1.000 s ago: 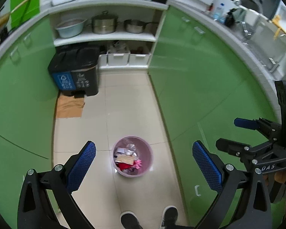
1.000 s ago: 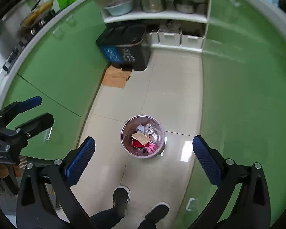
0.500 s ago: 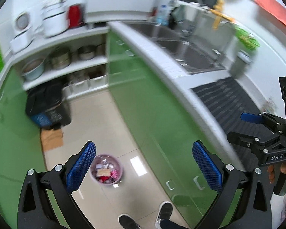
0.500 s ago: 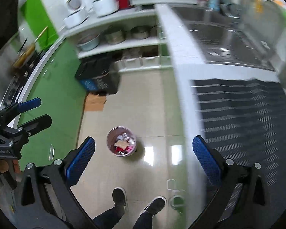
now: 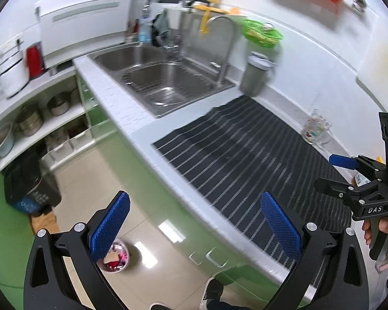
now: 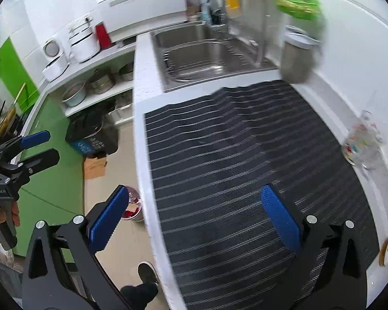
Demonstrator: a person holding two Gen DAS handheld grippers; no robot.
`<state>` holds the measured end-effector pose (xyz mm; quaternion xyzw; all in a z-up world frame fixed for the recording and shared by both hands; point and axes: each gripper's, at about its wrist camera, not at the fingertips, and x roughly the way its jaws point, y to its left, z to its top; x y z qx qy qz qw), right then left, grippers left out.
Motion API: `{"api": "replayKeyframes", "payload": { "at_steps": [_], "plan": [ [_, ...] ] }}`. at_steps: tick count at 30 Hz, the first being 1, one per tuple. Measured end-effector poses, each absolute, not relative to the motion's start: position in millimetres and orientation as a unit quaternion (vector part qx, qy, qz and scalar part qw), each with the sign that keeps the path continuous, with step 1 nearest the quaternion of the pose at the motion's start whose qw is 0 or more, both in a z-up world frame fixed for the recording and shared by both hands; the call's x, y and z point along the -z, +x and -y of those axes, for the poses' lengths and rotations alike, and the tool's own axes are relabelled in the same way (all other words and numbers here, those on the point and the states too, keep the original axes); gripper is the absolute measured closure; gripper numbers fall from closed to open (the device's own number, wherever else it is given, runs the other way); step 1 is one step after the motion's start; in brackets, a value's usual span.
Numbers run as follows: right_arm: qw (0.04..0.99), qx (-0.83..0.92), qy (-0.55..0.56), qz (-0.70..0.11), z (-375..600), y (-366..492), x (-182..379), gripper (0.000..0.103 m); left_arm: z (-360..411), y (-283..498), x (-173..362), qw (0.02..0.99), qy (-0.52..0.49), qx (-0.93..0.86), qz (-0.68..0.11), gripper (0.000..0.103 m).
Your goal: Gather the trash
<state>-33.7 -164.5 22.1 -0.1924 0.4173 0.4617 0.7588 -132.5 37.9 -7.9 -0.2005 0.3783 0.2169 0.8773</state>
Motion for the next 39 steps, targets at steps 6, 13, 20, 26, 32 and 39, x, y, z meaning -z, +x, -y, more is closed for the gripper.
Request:
{"api": "replayKeyframes", "payload": {
  "at_steps": [6, 13, 20, 26, 32, 39],
  "plan": [
    [0.776, -0.440, -0.173, -0.417, 195.5, -10.4, -30.2, 0.003, -17.7, -91.2, -0.4, 0.887, -0.177, -0.182, -0.385, 0.006],
    [0.802, -0.401, -0.148, -0.417, 214.6, 3.6, -37.8, 0.003, -7.9, -51.0, -4.1, 0.898, -0.143, -0.133, -0.395, 0.006],
    [0.823, -0.374, -0.128, -0.408, 224.0, 7.1, -48.3, 0.003, -2.7, -24.5, -8.3, 0.903, -0.116, -0.089, -0.403, 0.006],
    [0.830, -0.367, -0.117, -0.404, 227.0, 9.2, -54.1, 0.003, -2.1, -12.3, -3.7, 0.902, -0.107, -0.074, -0.412, 0.006],
    [0.829, -0.367, -0.115, -0.406, 225.7, 12.1, -53.0, 0.003, -10.7, -7.0, -0.6, 0.898, -0.111, -0.090, -0.415, 0.006],
    [0.824, -0.371, -0.118, -0.411, 220.5, 14.9, -50.2, 0.003, -13.1, 0.5, 3.5, 0.893, -0.115, -0.091, -0.426, 0.006]
  ]
}}
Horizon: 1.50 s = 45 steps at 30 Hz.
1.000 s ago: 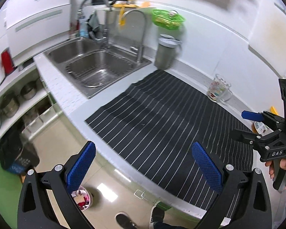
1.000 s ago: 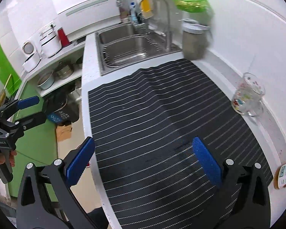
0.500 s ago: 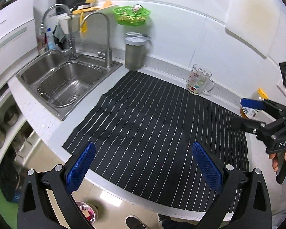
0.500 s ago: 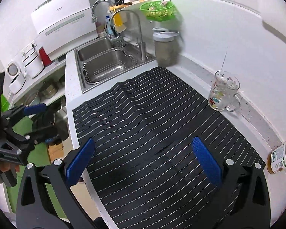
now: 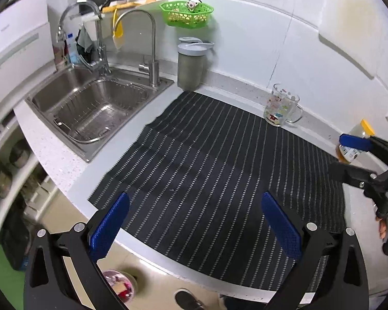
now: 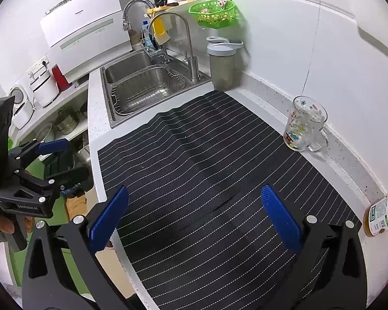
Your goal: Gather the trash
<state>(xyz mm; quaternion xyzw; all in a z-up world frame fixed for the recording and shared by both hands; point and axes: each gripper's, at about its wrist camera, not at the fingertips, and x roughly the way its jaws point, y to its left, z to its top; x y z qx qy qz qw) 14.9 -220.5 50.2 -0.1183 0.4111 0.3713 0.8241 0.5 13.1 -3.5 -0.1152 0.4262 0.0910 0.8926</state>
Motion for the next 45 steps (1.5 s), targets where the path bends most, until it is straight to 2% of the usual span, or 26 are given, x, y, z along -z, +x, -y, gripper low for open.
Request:
{"api": "replayKeyframes", "payload": {
  "at_steps": [45],
  "plan": [
    [0.819, -0.376, -0.117, -0.418, 212.6, 24.4, -44.4, 0.003, -14.2, 2.5, 3.1, 0.888, -0.107, -0.105, -0.435, 0.006]
  ]
}}
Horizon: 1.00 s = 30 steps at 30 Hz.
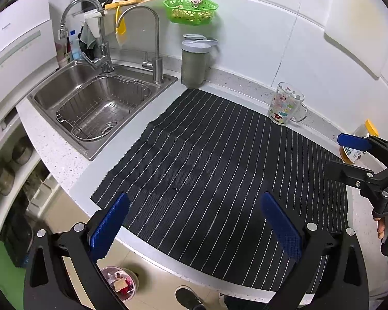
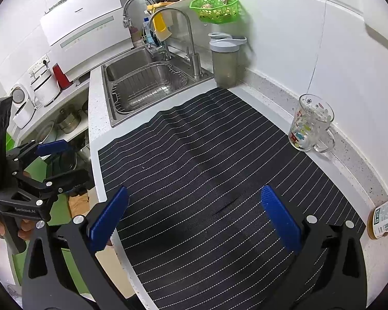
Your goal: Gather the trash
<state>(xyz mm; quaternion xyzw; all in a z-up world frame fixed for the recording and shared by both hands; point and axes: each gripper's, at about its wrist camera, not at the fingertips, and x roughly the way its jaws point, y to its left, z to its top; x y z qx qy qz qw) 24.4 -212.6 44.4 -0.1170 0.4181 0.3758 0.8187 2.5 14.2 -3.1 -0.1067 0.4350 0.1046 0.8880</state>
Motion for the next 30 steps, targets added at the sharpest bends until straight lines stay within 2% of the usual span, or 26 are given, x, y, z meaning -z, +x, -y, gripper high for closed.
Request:
{"api": "replayKeyframes", "payload": {
  "at_steps": [30],
  "plan": [
    [0.818, -0.377, -0.117, -0.419, 213.0, 28.7, -40.3, 0.003, -16.8, 6.7, 3.1, 0.888, -0.110, -0.103, -0.434, 0.006]
  ]
}}
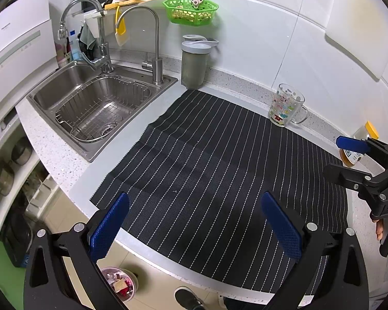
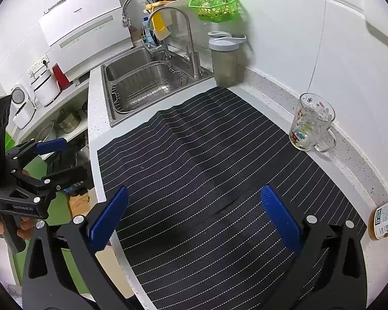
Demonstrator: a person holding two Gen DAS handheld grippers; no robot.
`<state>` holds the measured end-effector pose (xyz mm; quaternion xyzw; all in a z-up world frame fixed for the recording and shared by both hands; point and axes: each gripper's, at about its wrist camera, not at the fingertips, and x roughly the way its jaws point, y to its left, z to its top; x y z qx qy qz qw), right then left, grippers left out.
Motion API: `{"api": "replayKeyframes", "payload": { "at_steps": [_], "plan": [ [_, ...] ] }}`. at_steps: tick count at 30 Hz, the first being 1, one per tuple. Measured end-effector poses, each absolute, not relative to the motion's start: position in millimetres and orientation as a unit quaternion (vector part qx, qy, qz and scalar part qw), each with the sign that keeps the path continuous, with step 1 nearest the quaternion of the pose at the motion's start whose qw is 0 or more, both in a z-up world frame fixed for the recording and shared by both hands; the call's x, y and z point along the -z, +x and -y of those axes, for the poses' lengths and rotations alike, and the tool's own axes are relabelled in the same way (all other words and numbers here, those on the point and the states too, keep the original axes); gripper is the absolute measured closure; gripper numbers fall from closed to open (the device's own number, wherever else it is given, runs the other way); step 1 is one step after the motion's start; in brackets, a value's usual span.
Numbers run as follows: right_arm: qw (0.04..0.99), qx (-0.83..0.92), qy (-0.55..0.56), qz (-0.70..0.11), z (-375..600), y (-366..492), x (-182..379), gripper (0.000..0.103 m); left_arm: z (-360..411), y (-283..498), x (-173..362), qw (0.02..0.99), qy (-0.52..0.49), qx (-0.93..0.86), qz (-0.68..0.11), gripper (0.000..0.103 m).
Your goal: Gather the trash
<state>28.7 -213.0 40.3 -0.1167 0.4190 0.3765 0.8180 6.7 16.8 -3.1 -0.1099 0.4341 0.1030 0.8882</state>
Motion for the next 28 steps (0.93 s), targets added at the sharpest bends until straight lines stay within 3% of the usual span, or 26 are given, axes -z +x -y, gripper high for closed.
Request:
{"api": "replayKeyframes", "payload": {
  "at_steps": [28],
  "plan": [
    [0.815, -0.382, -0.117, -0.420, 210.9, 25.3, -40.3, 0.003, -16.9, 9.1, 4.7, 0.883, -0.120, -0.103, -0.442, 0.006]
  ]
}}
